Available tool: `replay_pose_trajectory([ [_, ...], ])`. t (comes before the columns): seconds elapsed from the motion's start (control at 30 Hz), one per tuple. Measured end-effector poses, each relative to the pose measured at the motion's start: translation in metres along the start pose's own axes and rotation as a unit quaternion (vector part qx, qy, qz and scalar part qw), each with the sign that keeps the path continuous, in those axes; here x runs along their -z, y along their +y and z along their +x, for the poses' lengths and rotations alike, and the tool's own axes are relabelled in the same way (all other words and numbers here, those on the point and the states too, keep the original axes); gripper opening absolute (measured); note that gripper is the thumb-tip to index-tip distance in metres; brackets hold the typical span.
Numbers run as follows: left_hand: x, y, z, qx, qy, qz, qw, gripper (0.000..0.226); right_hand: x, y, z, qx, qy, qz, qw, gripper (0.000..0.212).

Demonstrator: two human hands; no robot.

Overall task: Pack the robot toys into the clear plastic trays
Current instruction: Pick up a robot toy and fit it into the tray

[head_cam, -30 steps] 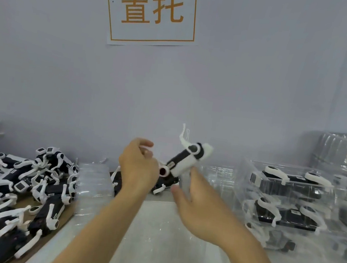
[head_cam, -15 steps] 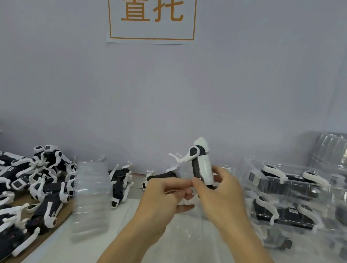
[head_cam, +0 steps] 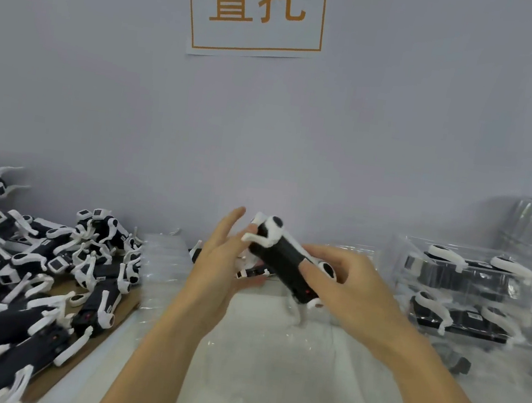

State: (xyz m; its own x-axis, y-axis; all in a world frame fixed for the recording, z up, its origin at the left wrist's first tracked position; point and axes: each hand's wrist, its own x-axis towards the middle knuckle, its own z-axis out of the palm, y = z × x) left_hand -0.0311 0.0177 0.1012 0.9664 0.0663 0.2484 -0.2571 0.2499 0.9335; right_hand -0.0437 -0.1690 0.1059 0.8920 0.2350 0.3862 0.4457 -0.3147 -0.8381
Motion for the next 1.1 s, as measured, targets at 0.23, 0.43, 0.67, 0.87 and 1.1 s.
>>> replay_pose_trajectory([
  [0.23, 0.014, -0.004, 0.0, 0.003, -0.074, -0.1, 0.992, 0.03, -0.015, 0.008, 0.004, -0.002, 0.026, -0.115, 0.993, 0.027],
  [0.43, 0.026, -0.03, 0.005, -0.067, 0.126, 0.246, 0.959, 0.023, -0.02, 0.029, 0.009, 0.007, 0.088, -0.239, 0.967, 0.039],
  [0.67, 0.036, -0.071, 0.008, 0.046, 0.084, 0.304, 0.948, 0.031, -0.031, 0.046, 0.007, -0.047, 0.033, -0.242, 0.969, 0.041],
  [0.87, 0.043, -0.079, 0.0, 0.153, 0.073, 0.193, 0.966, 0.04, -0.04, 0.059, 0.007, -0.097, 0.019, -0.213, 0.972, 0.041],
  [1.1, 0.038, -0.083, -0.008, 0.196, 0.084, 0.038, 0.976, 0.021, -0.047, 0.063, 0.003, -0.096, -0.001, -0.302, 0.949, 0.032],
])
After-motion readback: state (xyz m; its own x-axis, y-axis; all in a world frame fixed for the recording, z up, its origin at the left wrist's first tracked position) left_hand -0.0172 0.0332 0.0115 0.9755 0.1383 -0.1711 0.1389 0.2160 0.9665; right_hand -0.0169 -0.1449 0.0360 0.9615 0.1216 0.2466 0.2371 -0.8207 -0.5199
